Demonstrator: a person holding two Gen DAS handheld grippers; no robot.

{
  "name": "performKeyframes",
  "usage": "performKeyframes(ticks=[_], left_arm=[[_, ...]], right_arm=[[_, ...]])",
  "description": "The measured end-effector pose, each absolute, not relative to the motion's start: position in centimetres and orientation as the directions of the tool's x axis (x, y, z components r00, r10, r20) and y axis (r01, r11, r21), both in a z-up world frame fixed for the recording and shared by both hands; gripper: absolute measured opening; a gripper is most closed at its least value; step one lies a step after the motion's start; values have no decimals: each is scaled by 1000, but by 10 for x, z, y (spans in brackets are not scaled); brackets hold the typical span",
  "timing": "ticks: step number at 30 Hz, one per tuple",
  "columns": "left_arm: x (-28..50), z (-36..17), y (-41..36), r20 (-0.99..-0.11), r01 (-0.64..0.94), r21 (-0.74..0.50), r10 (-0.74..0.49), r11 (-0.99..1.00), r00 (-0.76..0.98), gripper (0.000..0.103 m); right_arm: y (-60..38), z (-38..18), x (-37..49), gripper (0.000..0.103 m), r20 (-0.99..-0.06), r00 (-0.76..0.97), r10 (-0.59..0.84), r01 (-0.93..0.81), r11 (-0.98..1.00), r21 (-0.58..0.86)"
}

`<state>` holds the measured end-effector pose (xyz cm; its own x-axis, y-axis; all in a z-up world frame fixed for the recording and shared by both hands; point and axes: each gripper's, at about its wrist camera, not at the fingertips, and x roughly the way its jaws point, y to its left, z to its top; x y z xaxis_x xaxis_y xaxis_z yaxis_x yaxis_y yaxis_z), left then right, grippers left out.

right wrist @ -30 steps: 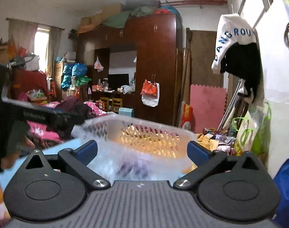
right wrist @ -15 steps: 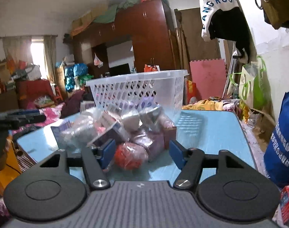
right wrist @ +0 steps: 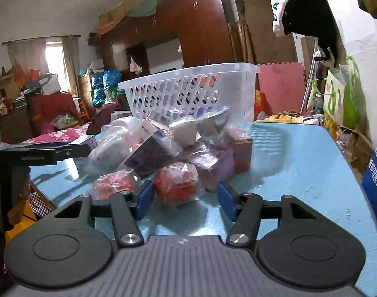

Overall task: Organize objects
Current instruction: 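Grasp the purple cube box with left tool while right tool grasps a red bagged item, then carry both held items over the white basket and open both tools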

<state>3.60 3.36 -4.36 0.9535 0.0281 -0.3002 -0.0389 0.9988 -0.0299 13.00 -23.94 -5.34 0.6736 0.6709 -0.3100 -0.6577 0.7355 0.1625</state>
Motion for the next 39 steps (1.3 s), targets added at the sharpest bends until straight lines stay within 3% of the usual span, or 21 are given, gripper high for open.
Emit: performKeyframes(ticks=[2, 4, 5, 14, 18, 27, 35, 39], left_arm=[[35, -43, 35, -295, -52, -35, 39, 998, 955, 77], [33, -42, 37, -292, -53, -41, 39, 998, 956, 51], [35, -41, 38, -297, -48, -45, 32, 998, 954, 47], [40, -43, 26, -324, -65, 40, 74, 997, 943, 48], [42, -48, 27, -327, -69, 22, 72, 997, 942, 49], [28, -37, 30, -244, -74, -9, 70, 997, 967, 45], [47, 33, 32, -143, -15, -59, 6, 998, 990, 45], [109, 80, 27, -186, -2, -63, -10, 998, 983, 45]], right_arm=[[-238, -54, 129, 55, -309, 674, 672, -660, 734, 158], [-238, -55, 127, 50, -306, 675, 671, -661, 734, 154], [-238, -55, 125, 47, -299, 682, 667, -658, 738, 148], [-247, -48, 123, 46, -282, 695, 662, -652, 745, 141], [-242, -52, 128, 48, -298, 687, 663, -651, 744, 152], [-244, -47, 119, 44, -251, 718, 649, -643, 757, 117], [-250, -34, 124, 43, -227, 730, 644, -635, 763, 124], [-251, -39, 129, 43, -244, 727, 641, -629, 765, 136]])
